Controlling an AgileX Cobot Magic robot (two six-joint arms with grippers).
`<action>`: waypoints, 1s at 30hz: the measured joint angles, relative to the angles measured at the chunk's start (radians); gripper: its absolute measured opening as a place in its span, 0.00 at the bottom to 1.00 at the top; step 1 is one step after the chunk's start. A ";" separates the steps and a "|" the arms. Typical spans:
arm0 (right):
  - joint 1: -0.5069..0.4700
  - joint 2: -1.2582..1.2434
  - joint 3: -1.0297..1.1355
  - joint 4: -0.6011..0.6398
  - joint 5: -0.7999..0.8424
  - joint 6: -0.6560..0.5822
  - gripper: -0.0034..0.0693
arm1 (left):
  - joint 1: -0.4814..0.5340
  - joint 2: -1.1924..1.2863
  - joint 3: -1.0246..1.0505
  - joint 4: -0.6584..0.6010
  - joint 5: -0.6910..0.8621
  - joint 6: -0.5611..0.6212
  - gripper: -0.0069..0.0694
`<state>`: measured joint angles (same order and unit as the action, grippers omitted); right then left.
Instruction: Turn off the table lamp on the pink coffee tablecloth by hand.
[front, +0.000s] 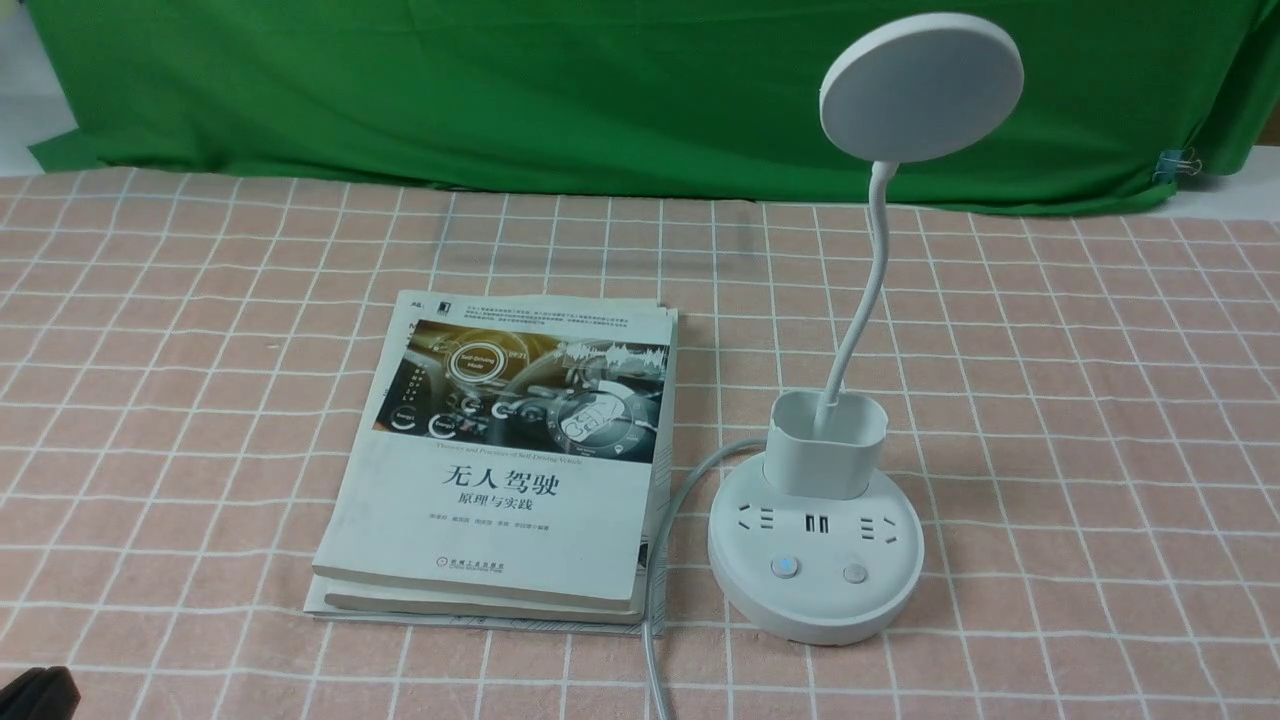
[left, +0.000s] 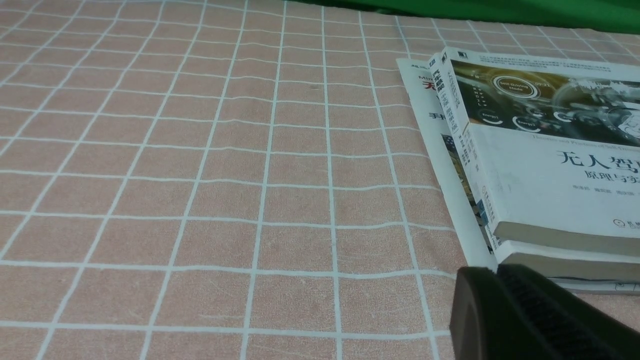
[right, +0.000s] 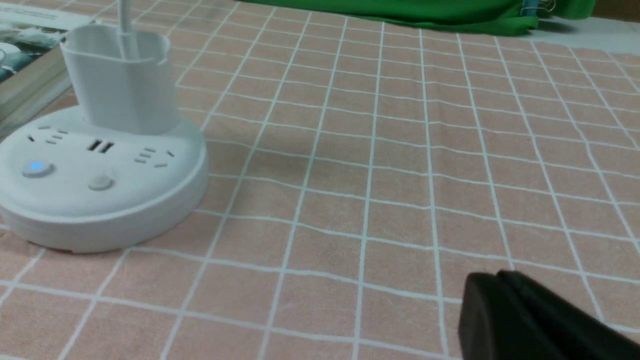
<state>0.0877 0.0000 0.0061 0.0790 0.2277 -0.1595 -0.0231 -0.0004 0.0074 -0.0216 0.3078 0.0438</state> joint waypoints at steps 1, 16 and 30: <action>0.000 0.000 0.000 0.011 0.000 -0.019 0.09 | 0.000 0.000 0.000 0.000 0.000 0.000 0.10; 0.000 0.000 0.000 0.077 0.000 -0.096 0.10 | 0.000 0.000 0.000 0.000 0.000 0.000 0.10; 0.000 0.000 0.000 0.077 0.000 -0.096 0.12 | 0.000 0.000 0.000 0.000 0.000 0.000 0.10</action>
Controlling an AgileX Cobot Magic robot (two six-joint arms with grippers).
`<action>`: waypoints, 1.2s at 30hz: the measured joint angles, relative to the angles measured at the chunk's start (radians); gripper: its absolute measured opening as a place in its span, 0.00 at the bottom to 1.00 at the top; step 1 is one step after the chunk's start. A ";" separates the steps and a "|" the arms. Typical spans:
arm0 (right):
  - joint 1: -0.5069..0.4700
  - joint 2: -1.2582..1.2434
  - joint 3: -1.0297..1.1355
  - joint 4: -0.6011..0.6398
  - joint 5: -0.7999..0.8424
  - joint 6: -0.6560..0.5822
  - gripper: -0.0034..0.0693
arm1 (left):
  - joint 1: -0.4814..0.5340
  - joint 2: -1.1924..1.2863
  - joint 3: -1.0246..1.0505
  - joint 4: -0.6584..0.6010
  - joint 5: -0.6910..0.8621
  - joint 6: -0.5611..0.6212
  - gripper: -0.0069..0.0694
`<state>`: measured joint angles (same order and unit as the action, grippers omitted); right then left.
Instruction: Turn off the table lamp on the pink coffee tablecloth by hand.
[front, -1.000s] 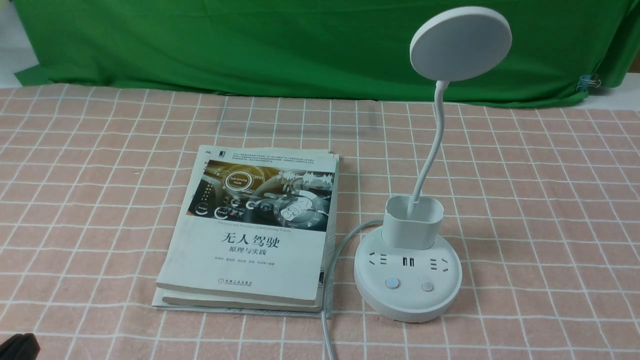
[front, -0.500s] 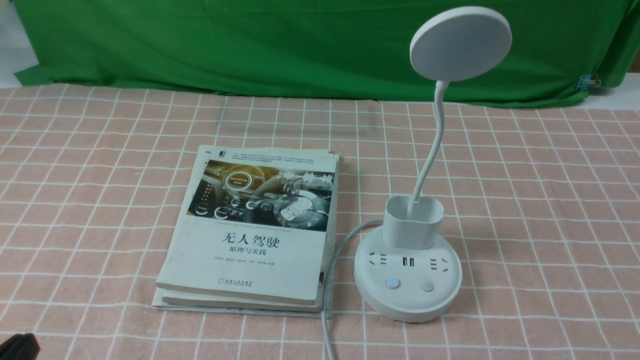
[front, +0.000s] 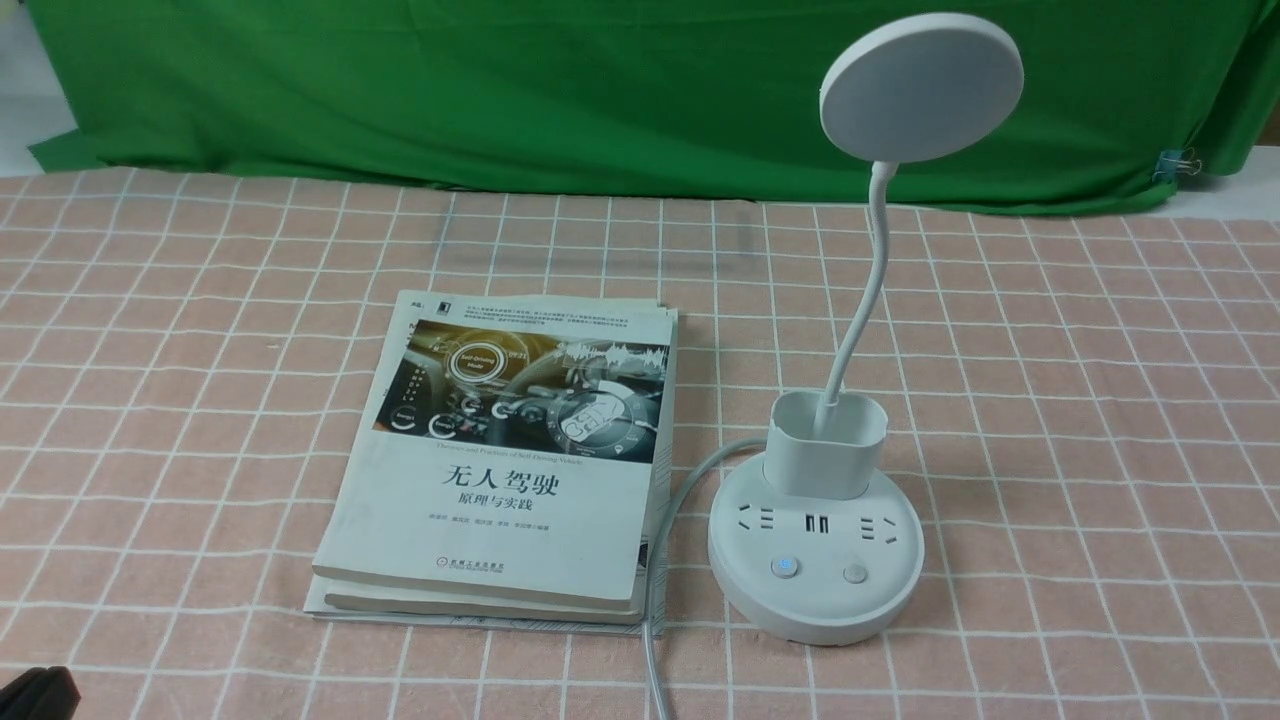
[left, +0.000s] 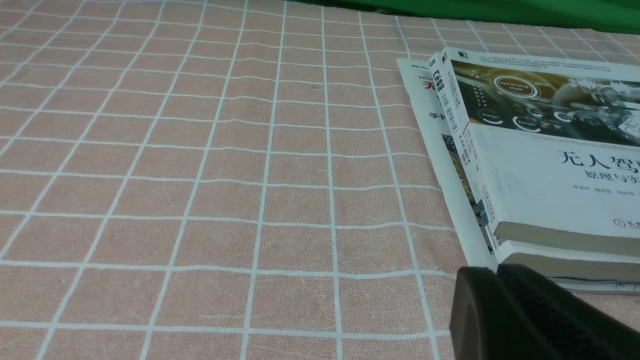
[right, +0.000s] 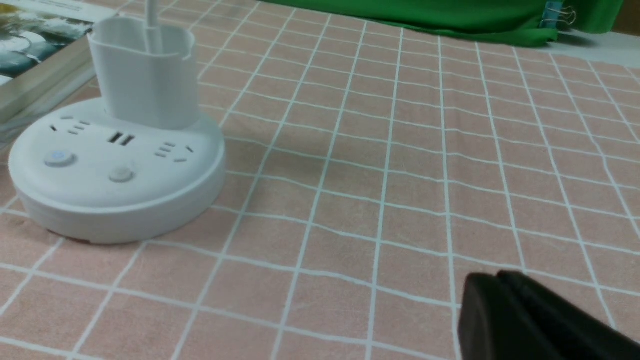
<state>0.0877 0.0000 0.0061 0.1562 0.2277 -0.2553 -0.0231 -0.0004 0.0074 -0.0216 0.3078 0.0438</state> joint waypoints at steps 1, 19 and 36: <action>0.000 0.000 0.000 0.000 0.000 0.000 0.12 | 0.000 0.000 0.000 0.000 0.000 0.000 0.10; 0.000 0.000 0.000 0.000 0.000 0.000 0.18 | 0.000 0.000 0.000 0.000 0.000 0.000 0.10; 0.000 0.000 0.000 0.000 0.000 0.000 0.22 | 0.000 0.000 0.000 0.000 0.000 0.000 0.10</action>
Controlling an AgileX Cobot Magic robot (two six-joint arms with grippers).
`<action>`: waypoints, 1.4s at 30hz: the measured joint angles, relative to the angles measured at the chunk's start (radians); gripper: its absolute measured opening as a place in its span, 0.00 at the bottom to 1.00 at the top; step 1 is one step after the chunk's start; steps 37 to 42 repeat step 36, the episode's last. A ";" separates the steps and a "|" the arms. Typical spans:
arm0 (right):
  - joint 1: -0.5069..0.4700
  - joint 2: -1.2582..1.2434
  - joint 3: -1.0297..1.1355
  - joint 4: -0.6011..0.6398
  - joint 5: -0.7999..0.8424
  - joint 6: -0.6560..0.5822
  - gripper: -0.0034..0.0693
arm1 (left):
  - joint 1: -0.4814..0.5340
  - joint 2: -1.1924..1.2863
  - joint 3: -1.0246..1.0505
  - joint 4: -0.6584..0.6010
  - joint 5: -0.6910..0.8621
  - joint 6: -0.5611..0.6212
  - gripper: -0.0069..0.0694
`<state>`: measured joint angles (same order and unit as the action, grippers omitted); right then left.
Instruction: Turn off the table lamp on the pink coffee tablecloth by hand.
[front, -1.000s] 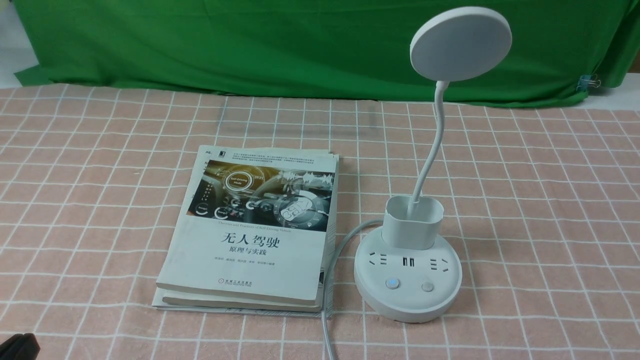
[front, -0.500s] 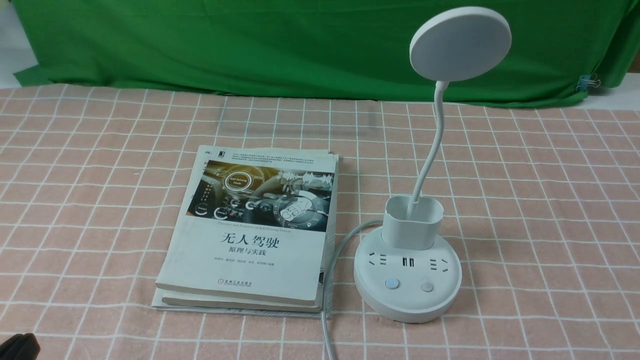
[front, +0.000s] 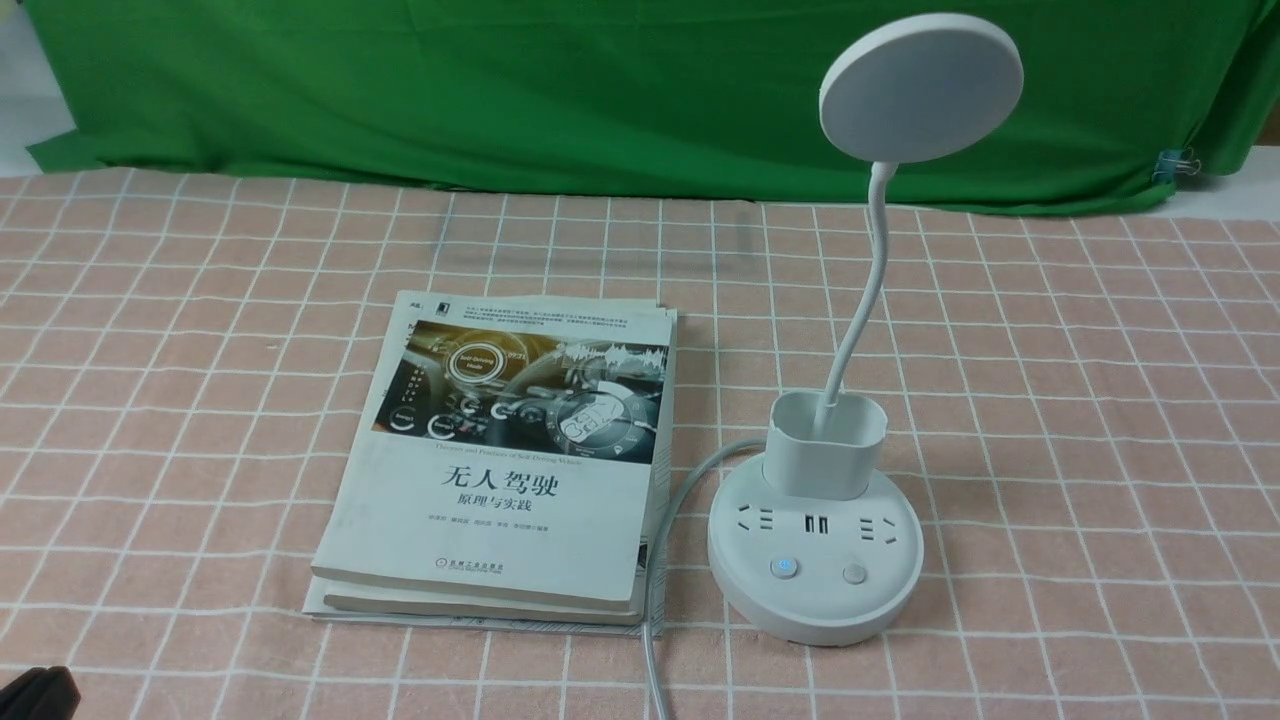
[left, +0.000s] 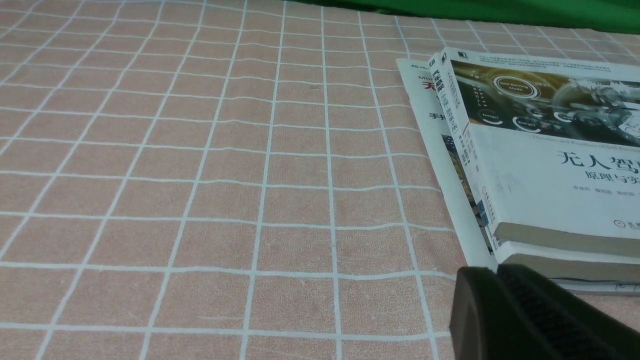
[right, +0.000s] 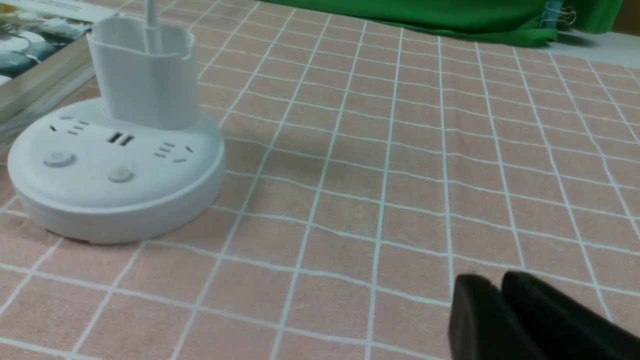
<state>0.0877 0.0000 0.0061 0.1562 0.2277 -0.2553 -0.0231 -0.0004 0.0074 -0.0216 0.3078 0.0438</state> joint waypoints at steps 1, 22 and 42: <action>0.000 0.000 0.000 0.000 0.000 0.000 0.22 | 0.000 0.000 0.000 0.000 0.000 0.000 0.10; 0.000 0.000 0.000 0.001 0.000 0.000 0.29 | 0.000 0.000 0.000 0.000 0.000 0.000 0.10; 0.000 0.000 0.000 0.001 0.000 0.000 0.33 | 0.000 0.000 0.000 0.000 0.000 0.000 0.10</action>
